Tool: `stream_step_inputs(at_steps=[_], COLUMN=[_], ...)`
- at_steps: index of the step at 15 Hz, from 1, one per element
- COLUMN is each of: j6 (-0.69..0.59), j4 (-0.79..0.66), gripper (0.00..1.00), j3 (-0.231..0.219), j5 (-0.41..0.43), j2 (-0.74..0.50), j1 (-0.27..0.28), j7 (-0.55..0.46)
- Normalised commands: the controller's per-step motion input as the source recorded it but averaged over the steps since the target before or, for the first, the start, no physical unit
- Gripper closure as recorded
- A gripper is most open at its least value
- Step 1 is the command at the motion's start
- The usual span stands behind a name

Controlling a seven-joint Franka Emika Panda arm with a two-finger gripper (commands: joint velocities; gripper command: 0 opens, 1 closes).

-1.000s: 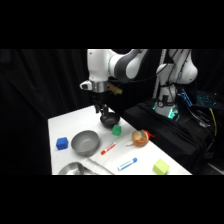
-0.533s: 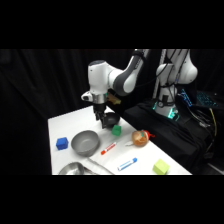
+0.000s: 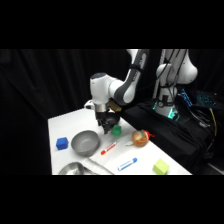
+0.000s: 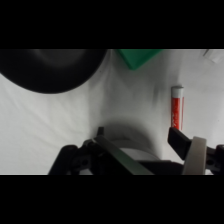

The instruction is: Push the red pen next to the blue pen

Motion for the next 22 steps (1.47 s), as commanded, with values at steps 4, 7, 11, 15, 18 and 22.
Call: stream_step_inputs(at_steps=[4,7,11,15,18,22], j6=[0.23,0.2,0.19,0.18,0.17,0.12], j4=[0.04,0.05,0.04,0.05,0.1,0.14], gripper=[0.0,0.0,0.0,0.0,0.0,0.0], j3=[0.022,0.005,0.0,-0.002,-0.02,-0.06], j5=[0.012,-0.014,-0.019,-0.016,-0.033,-0.074], j2=[0.15,0.12,0.11,0.12,0.15,0.14], j1=[-0.038,-0.021,-0.01,0.002,0.04,0.124], j7=[-0.05,-0.02,-0.01,0.01,0.05,0.11])
